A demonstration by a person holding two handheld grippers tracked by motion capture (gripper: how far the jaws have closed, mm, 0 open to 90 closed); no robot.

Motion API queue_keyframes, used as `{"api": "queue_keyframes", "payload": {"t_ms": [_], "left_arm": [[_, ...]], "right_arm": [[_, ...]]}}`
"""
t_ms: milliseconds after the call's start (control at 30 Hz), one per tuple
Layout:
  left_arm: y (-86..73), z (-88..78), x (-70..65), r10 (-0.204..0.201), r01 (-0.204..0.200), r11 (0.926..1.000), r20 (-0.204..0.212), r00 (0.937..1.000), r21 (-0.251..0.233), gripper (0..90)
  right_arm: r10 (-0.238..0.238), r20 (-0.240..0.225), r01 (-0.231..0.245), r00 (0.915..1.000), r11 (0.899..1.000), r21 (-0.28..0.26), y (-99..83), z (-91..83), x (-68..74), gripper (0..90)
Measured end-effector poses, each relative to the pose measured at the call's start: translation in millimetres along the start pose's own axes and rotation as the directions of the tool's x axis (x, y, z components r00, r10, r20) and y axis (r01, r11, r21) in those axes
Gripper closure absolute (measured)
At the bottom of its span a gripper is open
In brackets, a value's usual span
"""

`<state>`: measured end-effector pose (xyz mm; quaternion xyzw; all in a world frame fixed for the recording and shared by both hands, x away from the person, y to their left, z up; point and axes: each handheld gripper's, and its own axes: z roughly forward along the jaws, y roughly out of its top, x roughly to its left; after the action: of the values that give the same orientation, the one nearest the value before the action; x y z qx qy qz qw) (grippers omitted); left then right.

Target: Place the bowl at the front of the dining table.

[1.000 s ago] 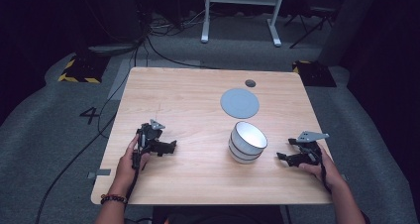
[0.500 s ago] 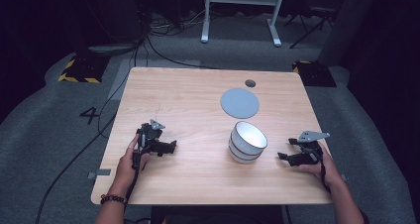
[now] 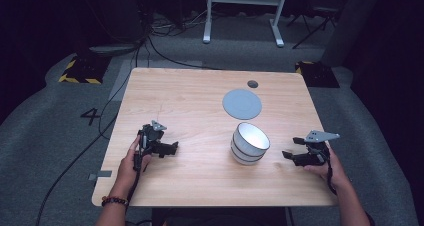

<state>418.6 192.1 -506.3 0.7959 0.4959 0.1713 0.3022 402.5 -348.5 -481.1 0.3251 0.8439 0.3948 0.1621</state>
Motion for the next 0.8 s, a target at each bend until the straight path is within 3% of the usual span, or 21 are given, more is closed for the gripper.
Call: {"api": "queue_keyframes", "payload": {"t_ms": [367, 800], "left_arm": [[0.0, 0.0, 0.0, 0.000, 0.000, 1.0000, 0.000, 1.0000, 0.000, 0.0], [0.0, 0.0, 0.1, 0.001, -0.001, 1.0000, 0.000, 1.0000, 0.001, 0.0]], "right_arm": [[-0.047, -0.006, 0.047, 0.9989, 0.999, 0.001, 8.6, -4.0, 11.6, 17.7], [-0.111, -0.082, 0.108, 0.9905, 0.993, -0.040, 29.1, -15.8, 36.4, 20.0]]}}
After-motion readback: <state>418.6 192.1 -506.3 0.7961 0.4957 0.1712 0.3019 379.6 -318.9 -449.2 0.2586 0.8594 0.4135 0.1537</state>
